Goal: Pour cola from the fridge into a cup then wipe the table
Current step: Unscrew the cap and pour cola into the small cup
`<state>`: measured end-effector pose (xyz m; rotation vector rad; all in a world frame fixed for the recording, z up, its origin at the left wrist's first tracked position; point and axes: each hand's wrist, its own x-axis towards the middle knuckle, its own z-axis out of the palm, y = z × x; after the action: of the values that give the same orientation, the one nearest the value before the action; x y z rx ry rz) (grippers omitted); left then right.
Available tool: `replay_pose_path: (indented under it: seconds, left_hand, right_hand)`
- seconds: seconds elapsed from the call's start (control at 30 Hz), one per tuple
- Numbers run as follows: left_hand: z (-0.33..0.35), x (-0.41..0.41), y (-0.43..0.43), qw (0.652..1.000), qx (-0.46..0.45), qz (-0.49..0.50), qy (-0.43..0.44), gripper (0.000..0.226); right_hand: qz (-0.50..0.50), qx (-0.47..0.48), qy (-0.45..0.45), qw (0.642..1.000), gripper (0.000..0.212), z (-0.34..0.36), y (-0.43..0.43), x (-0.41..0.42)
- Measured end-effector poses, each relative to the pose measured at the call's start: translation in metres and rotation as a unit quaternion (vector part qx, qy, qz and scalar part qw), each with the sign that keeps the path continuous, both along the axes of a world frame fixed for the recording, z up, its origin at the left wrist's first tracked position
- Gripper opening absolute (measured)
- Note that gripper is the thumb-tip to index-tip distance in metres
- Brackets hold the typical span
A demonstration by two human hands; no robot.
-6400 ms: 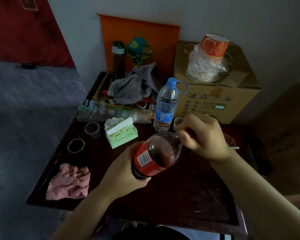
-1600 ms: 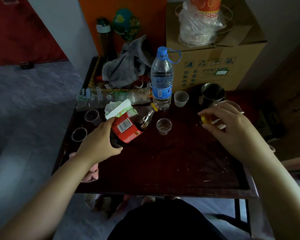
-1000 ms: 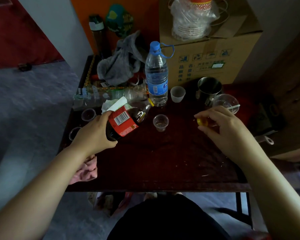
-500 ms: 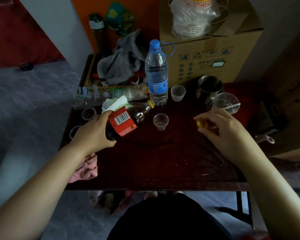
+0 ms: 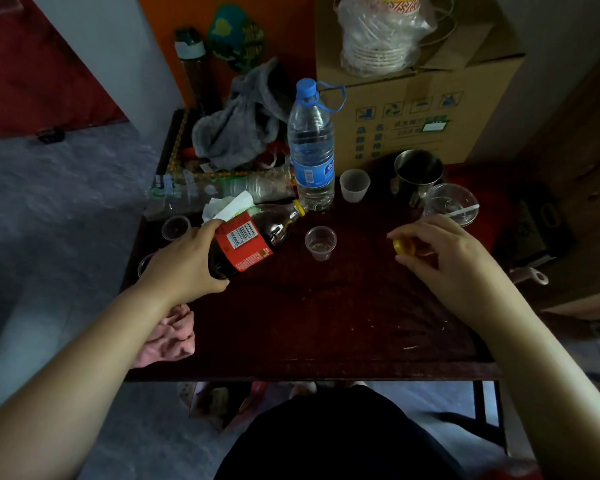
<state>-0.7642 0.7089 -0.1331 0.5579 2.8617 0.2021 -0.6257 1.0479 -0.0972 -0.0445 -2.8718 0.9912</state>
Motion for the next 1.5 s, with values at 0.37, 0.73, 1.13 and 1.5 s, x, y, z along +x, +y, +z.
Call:
replay_pose_path:
  seconds: [0.37, 0.73, 1.13, 1.5]
  left_hand:
    - [-0.0015, -0.0005, -0.0016, 1.000, -0.007, -0.006, -0.002, 0.096]
    - [0.0035, 0.0004, -0.0033, 1.000, -0.018, -0.010, -0.006, 0.096]
    - [0.0046, 0.0008, -0.0036, 1.000, -0.026, -0.005, -0.010, 0.098]
    - [0.0056, 0.0012, -0.0035, 0.999, -0.040, -0.009, -0.009, 0.098]
  right_hand:
    - [-0.001, -0.001, -0.001, 1.000, 0.030, -0.0014, -0.0003, -0.0018]
    - [0.000, -0.007, 0.006, 1.000, 0.030, -0.0043, -0.0006, -0.0006]
    - [0.001, -0.008, 0.005, 1.000, 0.031, -0.0042, -0.0022, 0.0033]
    - [-0.002, -0.011, 0.004, 1.000, 0.030, -0.0042, -0.0021, 0.0071]
